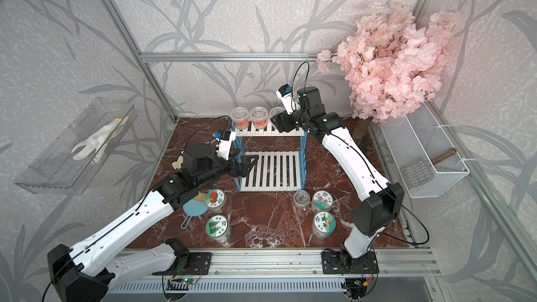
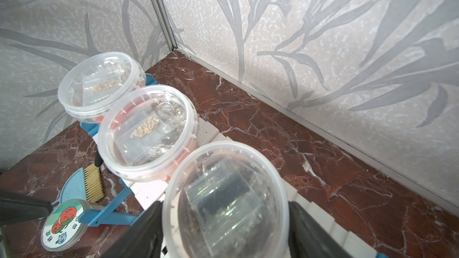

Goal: Place the seed container on the shelf
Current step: Place the seed jar on the shelf.

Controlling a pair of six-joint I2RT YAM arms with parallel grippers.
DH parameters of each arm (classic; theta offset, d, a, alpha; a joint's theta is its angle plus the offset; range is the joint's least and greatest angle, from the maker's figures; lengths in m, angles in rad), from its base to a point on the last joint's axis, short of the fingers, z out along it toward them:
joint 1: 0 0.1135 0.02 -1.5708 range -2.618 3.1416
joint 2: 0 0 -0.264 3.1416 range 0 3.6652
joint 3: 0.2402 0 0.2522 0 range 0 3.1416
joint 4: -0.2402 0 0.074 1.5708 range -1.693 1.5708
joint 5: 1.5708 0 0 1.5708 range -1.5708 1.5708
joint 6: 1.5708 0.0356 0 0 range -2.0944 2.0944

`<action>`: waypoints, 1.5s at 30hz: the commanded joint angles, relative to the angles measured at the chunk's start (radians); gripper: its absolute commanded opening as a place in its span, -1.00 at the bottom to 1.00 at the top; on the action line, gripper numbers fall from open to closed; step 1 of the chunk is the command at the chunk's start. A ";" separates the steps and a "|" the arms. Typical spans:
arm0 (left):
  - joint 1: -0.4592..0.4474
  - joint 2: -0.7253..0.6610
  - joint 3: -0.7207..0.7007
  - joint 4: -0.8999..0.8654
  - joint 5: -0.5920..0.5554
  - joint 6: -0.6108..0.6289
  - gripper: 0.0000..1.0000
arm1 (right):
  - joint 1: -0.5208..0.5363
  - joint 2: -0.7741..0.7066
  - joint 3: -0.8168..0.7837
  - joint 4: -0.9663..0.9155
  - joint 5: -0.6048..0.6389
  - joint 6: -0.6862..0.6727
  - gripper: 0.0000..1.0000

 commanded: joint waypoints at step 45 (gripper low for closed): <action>0.005 0.002 0.032 -0.005 0.010 0.010 1.00 | -0.007 -0.066 -0.054 0.047 -0.022 0.015 0.81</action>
